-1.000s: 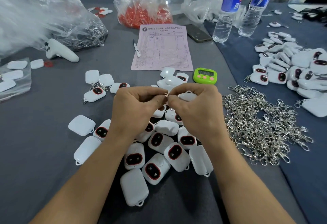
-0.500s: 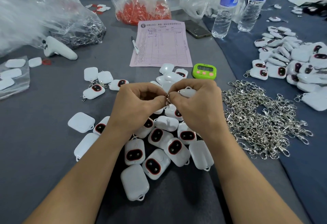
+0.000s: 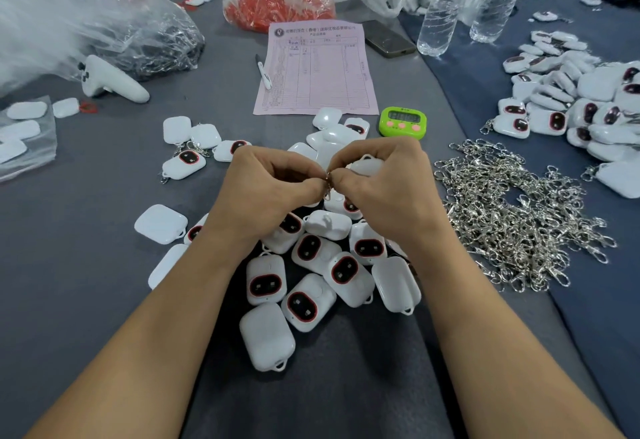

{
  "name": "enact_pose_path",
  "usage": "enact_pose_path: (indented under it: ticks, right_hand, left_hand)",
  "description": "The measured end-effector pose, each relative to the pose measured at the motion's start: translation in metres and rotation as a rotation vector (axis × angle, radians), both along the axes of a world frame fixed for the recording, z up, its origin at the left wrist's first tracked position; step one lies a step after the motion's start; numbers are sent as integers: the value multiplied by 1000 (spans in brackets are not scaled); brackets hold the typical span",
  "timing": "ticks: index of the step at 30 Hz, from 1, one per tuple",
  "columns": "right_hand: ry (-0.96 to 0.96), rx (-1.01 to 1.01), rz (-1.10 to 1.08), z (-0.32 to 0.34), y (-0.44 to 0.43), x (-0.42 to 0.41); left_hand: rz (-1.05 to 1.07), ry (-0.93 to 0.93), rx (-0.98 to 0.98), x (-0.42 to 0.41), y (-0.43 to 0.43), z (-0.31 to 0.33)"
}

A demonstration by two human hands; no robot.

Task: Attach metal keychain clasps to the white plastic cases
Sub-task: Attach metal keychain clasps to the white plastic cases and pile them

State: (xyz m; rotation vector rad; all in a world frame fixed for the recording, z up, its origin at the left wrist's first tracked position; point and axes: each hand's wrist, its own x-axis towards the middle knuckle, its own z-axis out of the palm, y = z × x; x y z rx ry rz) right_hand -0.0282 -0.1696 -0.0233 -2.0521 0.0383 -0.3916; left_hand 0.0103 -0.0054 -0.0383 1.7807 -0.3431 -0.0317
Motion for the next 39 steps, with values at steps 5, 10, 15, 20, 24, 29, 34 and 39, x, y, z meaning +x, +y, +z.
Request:
enact_pose_path:
  ticks: [5,10,15,20,24,29,34,39]
  right_hand:
    - [23,-13,35,1,0,0]
    - [57,9,53,-2,-2,1]
    - [40,104,21,-4,3,1]
    - [173,625,-213,4,-3,7]
    - [185,1120,-139,10,-10,8]
    - [239,702,2,5,-4,5]
    - [108,407,50,-1,-10,2]
    - [121,187,-5,-4,-11,6]
  left_hand:
    - [-29,17,-8,-1,2,2]
    - [-47,5,10,-2,2,1]
    - [37,-24,20,-3,-3,0]
    - [240,-214,229,-5,-5,-4]
    - [268,-323,401,-4,-5,-7]
    - [230,-384,437,-3,-4,-9]
    - [150,-401,379,-3,-4,-9]
    - [104,-384,331,-1,-3,-10]
